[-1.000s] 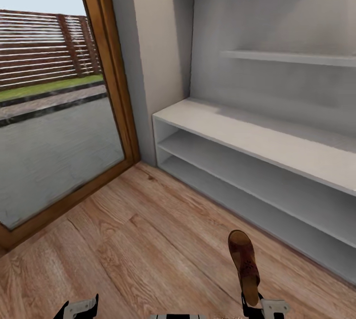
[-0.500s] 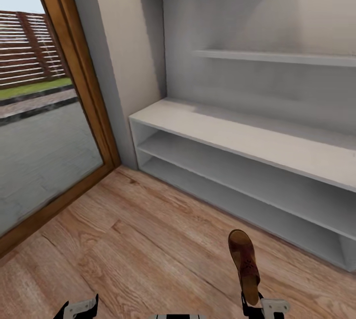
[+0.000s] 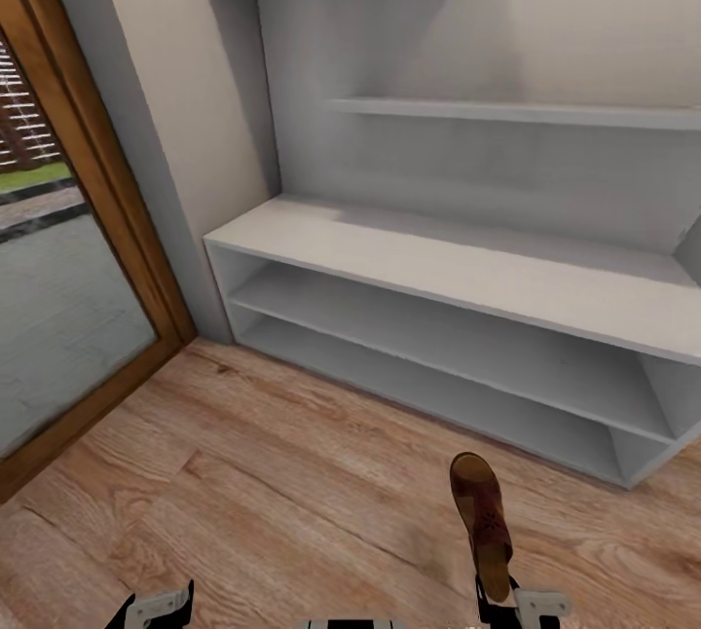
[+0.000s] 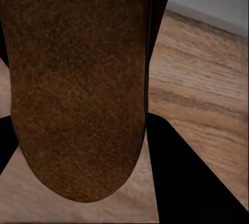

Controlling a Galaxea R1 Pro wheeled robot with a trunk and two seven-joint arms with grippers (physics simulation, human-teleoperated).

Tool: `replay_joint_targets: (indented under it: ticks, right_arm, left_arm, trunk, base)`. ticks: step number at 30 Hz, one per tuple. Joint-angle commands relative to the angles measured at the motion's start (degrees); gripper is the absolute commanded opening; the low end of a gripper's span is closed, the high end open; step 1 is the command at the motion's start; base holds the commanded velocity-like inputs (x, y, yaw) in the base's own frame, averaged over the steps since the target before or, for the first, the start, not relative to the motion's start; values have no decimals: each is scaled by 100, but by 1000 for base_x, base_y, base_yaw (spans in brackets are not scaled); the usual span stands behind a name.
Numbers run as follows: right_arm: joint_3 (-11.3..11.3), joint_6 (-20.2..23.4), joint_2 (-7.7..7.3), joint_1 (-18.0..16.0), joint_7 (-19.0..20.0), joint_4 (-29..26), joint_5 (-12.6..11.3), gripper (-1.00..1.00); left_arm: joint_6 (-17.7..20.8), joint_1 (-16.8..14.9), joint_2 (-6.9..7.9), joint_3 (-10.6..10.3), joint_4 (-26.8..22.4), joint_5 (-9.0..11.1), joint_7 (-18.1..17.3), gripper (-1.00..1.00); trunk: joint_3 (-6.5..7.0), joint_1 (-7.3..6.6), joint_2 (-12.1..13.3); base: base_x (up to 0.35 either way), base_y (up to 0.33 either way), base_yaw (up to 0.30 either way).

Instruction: Pick up the two gym shoes and the two sandals from the corridor floor and place them onto the hallstand (shoe rack) in the corridor, making sure they are on the rack and not on the floor. Arrange them so the two gym shoes are next to each other and the two sandals are next to each other.

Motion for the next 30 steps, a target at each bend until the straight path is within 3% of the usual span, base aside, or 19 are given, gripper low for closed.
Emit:
replay_joint_targets:
  ticks: [1, 30]
  right_arm:
    - [-7, -8, -2, -5, -27, 9, 29, -100]
    - [-7, 7, -26, -5, -7, 21, 11, -100]
  left_arm:
    - [-18, -1, -1, 37, 4, -27, -18, 100]
    - [-18, -5, -1, 37, 2, -29, -18, 100]
  trunk:
    - [-4, -1, -2]
    - [-4, -1, -2]
  base:
    - [0, 0, -281]
    - [0, 0, -281]
